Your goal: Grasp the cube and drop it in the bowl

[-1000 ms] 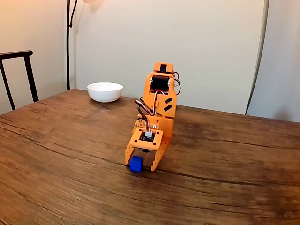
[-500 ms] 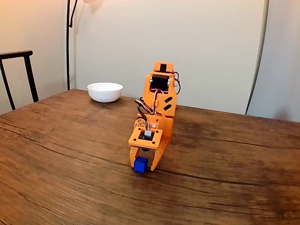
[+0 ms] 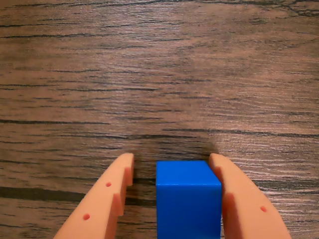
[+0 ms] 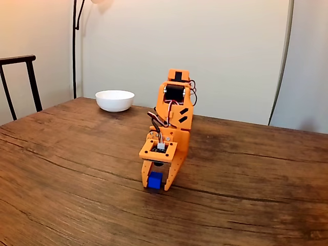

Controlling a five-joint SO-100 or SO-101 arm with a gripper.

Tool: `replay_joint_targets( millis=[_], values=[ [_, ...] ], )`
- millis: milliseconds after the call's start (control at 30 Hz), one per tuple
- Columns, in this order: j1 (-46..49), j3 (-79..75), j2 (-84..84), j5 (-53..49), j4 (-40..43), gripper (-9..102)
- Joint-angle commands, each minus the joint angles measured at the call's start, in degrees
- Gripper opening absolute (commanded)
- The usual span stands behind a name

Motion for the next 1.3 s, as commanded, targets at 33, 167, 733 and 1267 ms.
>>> replay_joint_targets(
  millis=[33, 167, 733, 1267],
  values=[
    [0.35, -0.26, 0.09, 0.18, 0.79, 20],
    [0.26, -0.26, 0.18, 0.26, 0.88, 20],
    [0.44, -7.21, -0.62, 0.62, 9.84, 20],
    [0.44, -7.12, -0.88, 0.0, 9.05, 10]
  ],
)
